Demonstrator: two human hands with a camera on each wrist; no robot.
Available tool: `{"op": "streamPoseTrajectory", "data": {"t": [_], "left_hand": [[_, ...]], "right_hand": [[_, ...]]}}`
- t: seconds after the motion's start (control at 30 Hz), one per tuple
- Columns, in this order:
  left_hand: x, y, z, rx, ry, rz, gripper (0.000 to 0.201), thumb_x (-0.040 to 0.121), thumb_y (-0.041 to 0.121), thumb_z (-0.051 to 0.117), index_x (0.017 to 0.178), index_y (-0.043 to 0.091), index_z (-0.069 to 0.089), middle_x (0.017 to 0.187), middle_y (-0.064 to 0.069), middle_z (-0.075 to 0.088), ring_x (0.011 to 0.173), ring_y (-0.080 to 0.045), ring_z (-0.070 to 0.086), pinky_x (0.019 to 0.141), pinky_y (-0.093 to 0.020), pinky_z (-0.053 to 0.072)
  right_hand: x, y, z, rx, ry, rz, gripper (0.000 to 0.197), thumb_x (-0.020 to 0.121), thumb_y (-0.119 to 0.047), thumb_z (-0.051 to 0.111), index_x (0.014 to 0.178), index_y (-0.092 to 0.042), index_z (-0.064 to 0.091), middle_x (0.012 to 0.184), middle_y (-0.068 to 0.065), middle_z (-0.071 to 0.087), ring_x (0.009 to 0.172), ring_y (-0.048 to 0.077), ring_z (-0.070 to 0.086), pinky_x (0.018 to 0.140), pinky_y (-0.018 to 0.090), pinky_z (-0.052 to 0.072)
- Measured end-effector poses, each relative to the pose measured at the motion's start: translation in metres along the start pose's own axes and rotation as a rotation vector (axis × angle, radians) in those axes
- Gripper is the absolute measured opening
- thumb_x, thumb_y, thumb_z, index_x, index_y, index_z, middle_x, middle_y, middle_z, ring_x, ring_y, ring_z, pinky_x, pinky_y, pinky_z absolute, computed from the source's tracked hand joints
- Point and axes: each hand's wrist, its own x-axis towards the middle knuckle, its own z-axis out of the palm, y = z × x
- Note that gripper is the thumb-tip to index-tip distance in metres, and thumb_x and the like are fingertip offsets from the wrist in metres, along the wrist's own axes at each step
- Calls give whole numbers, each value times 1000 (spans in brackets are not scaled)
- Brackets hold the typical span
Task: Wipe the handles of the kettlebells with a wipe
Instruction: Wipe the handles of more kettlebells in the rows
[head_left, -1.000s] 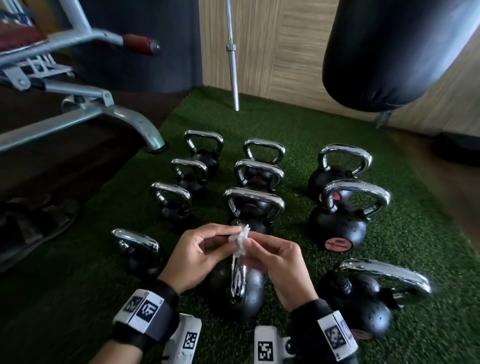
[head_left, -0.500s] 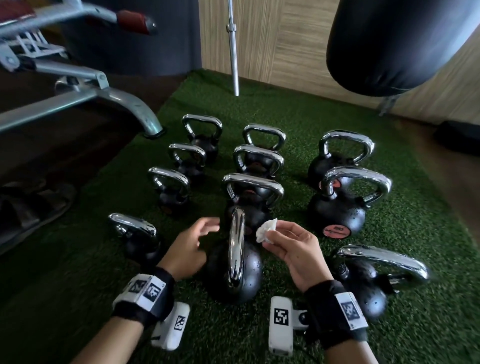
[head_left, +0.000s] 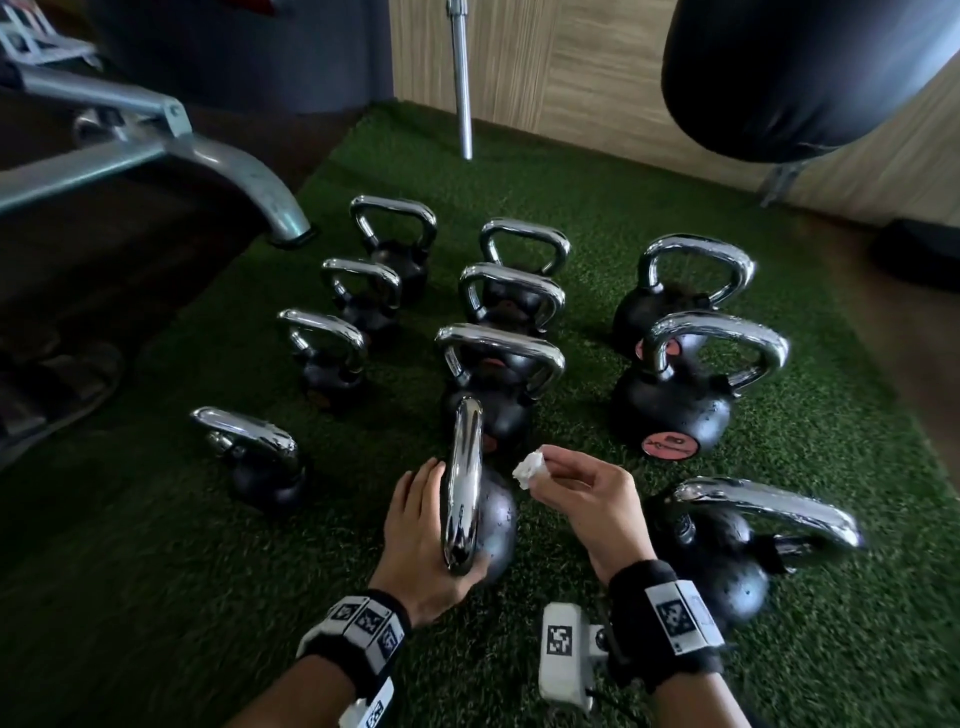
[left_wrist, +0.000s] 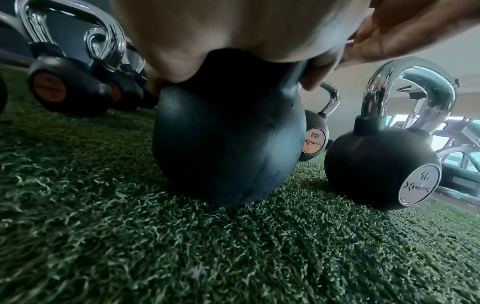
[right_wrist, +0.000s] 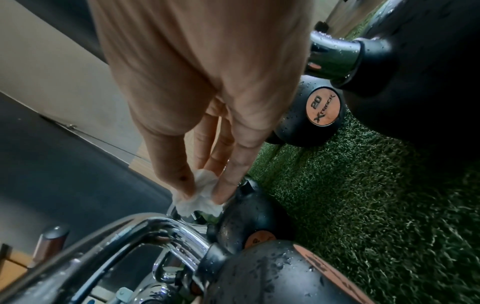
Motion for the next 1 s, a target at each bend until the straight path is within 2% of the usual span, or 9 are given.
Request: {"op": "streamPoseTrajectory", "data": {"t": [0.07,0.2,0.27,0.4,0.53,0.7,0.83,0.93,1.0], "left_hand": [[1,1,-8,-86,4,24,109,67,60,68,153,21,14,158,-7,28,149,-9,9,127,-45,10],[8,-3,-39,-275,-193,46,109,60,59,67,129,79,-15,138,59,-15,144,4,-2,127,-45,5],[13,-4,-50,-289,-260,92,109,60,59,67,116,88,-22,129,67,-18,143,6,-1,126,-39,2],[15,-10,-47,-308,-177,182,113,64,52,70,133,79,-15,140,60,-10,143,-8,13,124,-29,5],[15,-14,-44,-288,-175,158,114,65,52,71,136,77,-15,144,56,-9,145,-7,11,126,-43,11],[15,-14,-48,-263,-235,113,115,63,55,71,128,80,-21,152,33,-5,153,-23,13,127,-53,15],[18,-21,-53,-218,-321,131,121,60,61,75,126,79,-25,140,56,-21,153,-15,2,129,-45,8],[22,-24,-53,-132,-383,164,124,58,66,79,131,71,-21,151,32,-19,145,3,-9,129,-46,3],[21,-28,-51,-143,-367,164,126,55,72,79,134,69,-19,156,17,-7,148,-2,-9,128,-51,6]], "right_hand": [[6,4,3,-72,6,-10,38,75,-5,88,110,-18,79,97,3,81,95,21,77,86,30,62],[18,12,16,-217,14,-18,36,72,-16,91,105,-26,81,97,-7,80,88,11,76,81,30,63],[24,16,27,-268,38,-48,33,72,-17,91,101,-29,81,99,-9,77,84,7,75,80,28,63],[34,26,49,-260,87,-50,30,76,-19,90,105,-22,82,90,-11,78,76,-7,71,79,18,60],[38,34,62,-389,127,-119,26,84,-18,84,109,-15,81,91,-5,78,71,-15,62,68,-4,43],[42,22,68,-413,171,-160,28,84,-16,82,113,-16,80,97,-1,80,89,9,73,85,19,54],[43,10,66,-321,187,-185,33,85,-18,83,117,-19,78,108,-6,78,97,2,69,91,17,52],[43,10,62,-327,132,-177,34,81,-20,85,115,-22,79,104,-7,79,95,1,71,95,28,57],[42,7,61,-350,111,-196,33,82,-18,85,115,-21,79,102,-9,78,92,-1,70,93,23,57]]}}
